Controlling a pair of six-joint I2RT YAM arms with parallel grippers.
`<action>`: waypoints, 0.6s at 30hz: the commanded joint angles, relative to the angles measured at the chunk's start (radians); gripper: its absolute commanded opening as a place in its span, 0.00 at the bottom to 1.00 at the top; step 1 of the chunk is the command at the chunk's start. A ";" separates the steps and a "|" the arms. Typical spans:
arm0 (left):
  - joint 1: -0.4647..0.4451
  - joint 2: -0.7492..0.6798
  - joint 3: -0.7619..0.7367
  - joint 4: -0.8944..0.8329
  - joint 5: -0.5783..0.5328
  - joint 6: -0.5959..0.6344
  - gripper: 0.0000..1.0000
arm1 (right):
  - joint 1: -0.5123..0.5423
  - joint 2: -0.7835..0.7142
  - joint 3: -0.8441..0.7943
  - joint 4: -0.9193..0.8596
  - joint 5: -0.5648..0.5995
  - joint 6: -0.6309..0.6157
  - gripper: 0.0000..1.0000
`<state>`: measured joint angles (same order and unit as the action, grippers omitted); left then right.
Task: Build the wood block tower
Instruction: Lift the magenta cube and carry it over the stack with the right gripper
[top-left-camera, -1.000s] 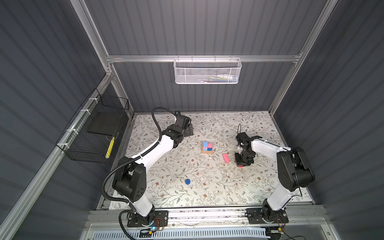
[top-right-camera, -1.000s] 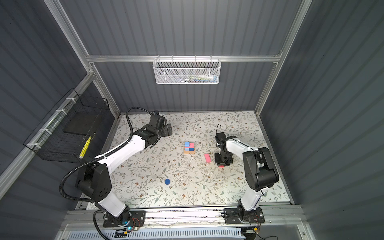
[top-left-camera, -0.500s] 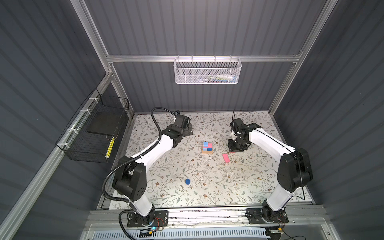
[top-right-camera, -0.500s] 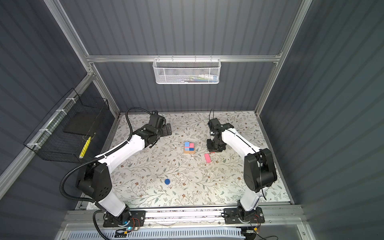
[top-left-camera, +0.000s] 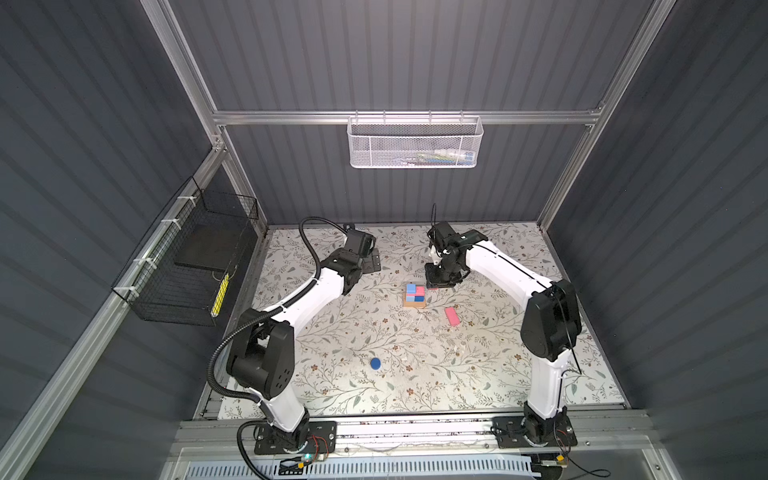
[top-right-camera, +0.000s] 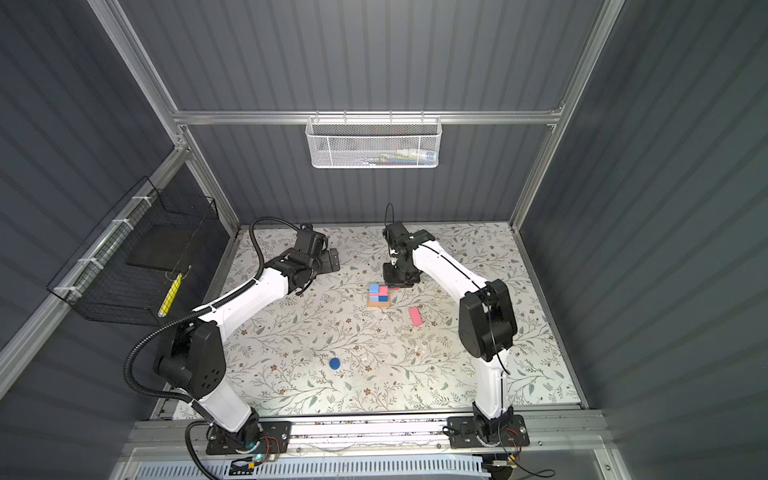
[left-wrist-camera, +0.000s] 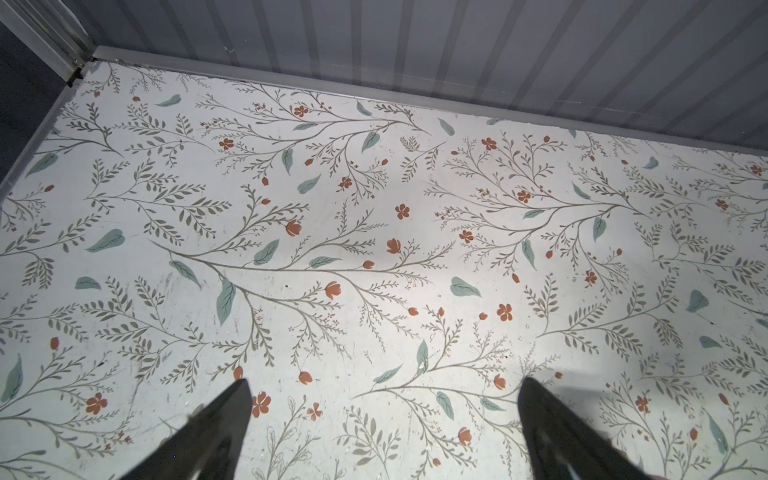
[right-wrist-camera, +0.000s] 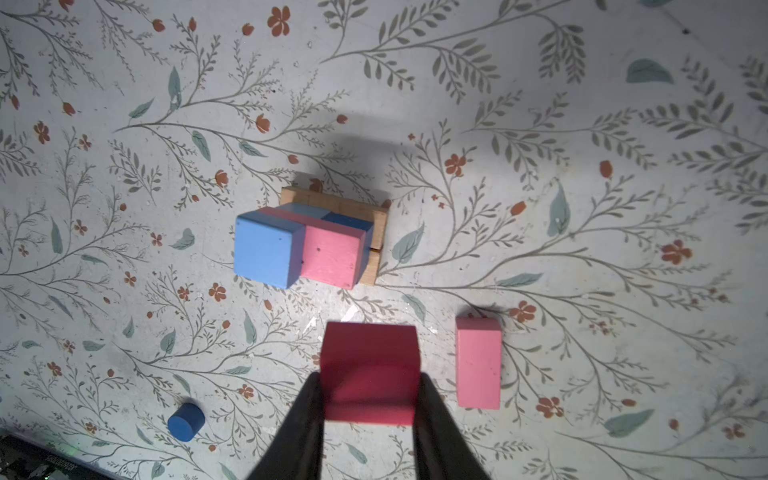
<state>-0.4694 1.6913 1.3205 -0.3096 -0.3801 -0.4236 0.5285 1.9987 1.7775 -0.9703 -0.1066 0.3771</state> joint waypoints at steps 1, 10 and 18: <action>0.009 -0.015 -0.017 0.008 0.022 -0.012 1.00 | 0.012 0.026 0.041 -0.020 -0.008 0.037 0.31; 0.014 -0.012 -0.019 0.014 0.045 -0.020 1.00 | 0.028 0.067 0.070 0.026 -0.018 0.085 0.31; 0.020 -0.011 -0.020 0.015 0.055 -0.026 1.00 | 0.030 0.094 0.079 0.045 -0.017 0.101 0.32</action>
<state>-0.4561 1.6913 1.3151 -0.2981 -0.3386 -0.4351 0.5533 2.0605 1.8320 -0.9310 -0.1204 0.4641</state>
